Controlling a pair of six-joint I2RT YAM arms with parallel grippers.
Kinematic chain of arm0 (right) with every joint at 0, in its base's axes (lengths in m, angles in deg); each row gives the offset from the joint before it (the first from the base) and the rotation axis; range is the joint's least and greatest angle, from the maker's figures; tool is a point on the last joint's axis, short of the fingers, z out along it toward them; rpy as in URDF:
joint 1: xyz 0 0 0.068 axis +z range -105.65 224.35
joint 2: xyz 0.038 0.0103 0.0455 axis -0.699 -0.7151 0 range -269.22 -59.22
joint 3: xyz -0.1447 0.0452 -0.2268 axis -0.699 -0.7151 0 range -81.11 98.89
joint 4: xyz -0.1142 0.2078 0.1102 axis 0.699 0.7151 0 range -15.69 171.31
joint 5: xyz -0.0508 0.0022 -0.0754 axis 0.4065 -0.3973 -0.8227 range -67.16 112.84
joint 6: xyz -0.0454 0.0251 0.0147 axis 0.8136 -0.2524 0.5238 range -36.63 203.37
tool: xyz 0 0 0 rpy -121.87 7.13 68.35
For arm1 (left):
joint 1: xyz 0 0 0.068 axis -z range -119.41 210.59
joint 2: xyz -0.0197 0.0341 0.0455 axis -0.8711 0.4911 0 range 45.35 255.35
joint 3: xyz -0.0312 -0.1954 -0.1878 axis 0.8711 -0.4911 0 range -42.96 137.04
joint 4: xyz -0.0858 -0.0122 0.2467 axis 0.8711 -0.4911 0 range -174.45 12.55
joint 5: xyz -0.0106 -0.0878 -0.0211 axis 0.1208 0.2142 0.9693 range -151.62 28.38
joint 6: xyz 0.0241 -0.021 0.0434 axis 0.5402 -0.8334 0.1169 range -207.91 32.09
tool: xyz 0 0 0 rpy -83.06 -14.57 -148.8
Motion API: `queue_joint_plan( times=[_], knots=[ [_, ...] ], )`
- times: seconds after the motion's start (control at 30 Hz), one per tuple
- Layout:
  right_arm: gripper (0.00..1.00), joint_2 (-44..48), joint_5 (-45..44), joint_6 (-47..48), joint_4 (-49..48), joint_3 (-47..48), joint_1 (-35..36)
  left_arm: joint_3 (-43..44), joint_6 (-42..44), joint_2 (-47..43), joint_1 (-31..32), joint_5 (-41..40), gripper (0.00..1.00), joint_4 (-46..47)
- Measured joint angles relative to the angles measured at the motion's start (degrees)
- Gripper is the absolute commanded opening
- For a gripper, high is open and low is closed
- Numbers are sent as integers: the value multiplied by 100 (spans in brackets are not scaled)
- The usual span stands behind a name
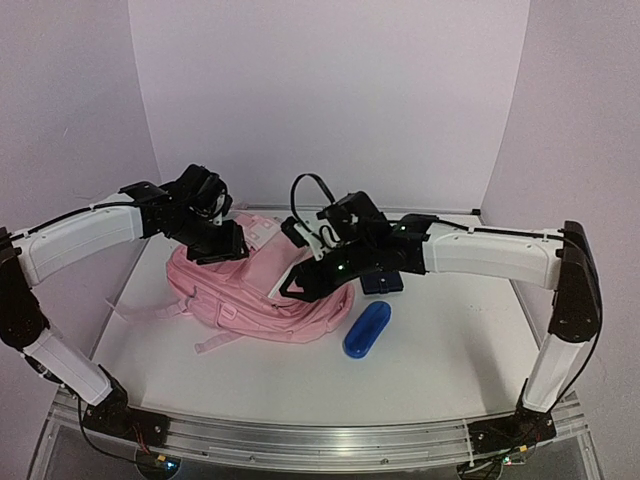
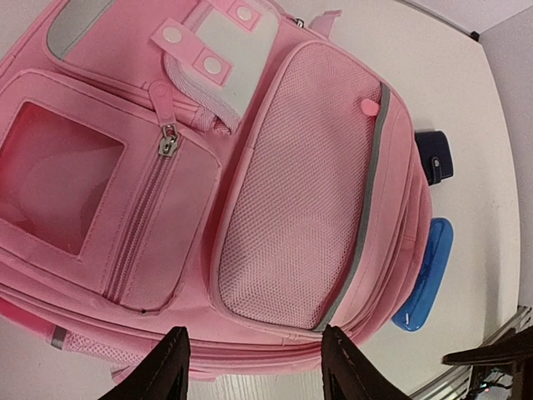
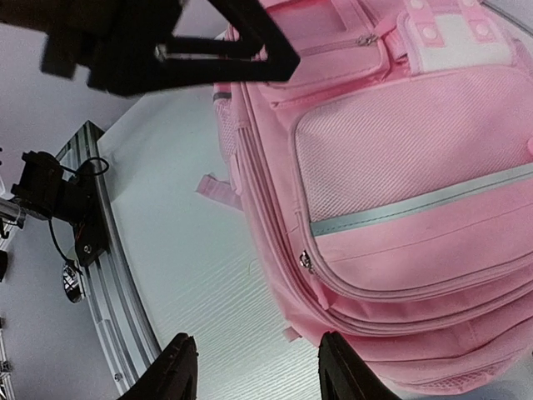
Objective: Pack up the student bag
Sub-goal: Zip the student bag at the center of the board.
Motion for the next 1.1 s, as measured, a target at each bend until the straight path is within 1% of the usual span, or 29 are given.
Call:
queue_joint_plan(
  times=[0.17, 0.43, 0.6, 0.97, 1.1],
  knots=[
    [48, -301, -267, -162, -142, -94, 218, -15, -70, -228, 0, -90, 55, -3],
    [47, -704, -507, -417, -298, -92, 220, -122, -171, -420, 0, -119, 55, -17],
    [42, -913, -582, -555, -321, -85, 215, -122, -169, -421, 0, -141, 55, -27],
    [37, -1327, -773, -906, -375, 72, 215, -122, -162, -444, 0, -220, 56, -129],
    [30, -1426, -892, -1023, -357, 168, 218, -124, -164, -529, 0, -220, 56, -162]
  ],
)
